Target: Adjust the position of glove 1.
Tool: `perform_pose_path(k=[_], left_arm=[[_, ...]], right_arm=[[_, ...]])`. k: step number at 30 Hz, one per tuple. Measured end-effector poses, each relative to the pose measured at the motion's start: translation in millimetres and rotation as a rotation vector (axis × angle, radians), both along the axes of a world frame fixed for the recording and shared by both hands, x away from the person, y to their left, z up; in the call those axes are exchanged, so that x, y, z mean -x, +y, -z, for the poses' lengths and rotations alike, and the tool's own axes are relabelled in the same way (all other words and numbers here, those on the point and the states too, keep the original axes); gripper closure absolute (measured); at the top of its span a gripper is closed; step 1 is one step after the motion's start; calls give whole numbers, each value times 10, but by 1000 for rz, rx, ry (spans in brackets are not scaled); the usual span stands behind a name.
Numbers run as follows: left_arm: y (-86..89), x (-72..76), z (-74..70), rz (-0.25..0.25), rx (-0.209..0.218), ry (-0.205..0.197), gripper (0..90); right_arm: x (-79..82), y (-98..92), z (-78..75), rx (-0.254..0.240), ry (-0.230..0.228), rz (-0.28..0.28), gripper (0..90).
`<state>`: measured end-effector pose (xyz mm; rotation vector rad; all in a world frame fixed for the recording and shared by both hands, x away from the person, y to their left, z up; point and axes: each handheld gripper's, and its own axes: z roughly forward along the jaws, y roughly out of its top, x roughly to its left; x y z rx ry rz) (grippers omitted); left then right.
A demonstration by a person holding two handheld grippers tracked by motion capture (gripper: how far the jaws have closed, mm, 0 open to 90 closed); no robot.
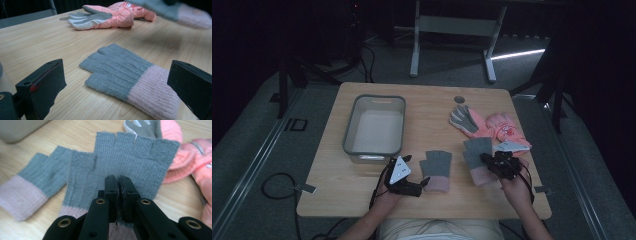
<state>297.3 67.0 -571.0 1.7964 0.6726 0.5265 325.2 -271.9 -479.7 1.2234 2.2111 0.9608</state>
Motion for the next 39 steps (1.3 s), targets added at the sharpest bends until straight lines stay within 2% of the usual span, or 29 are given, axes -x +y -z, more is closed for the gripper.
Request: perform_pose_path(k=[4, 6, 10, 13, 18, 22, 26, 29, 36, 39], left_arm=[[-1, 2, 0, 0, -1, -1, 11], [-1, 2, 0, 0, -2, -1, 11], [-2, 5, 0, 3, -2, -4, 11], [-4, 7, 0, 5, -6, -8, 11], [-1, 3, 0, 3, -3, -3, 11], [-2, 3, 0, 4, -4, -2, 11], [-2, 4, 0, 3, -3, -4, 11], [-4, 4, 0, 3, -5, -4, 11], [-4, 3, 0, 6, -4, -3, 11], [-7, 6, 0, 7, -6, -5, 11]], right_arm=[[147, -31, -75, -42, -13, 85, 856], [184, -51, -83, -38, -9, 121, 856], [240, -111, -37, -40, 4, 205, 857], [267, -149, 46, -51, 26, 235, 857], [274, -192, 218, -52, 58, 264, 856], [211, -246, 326, -48, 81, 278, 856], [169, -247, 409, -43, 88, 273, 856], [109, -245, 504, -36, 111, 270, 855], [75, -290, 658, -36, 126, 290, 829], [73, -292, 671, -31, 124, 284, 824]])
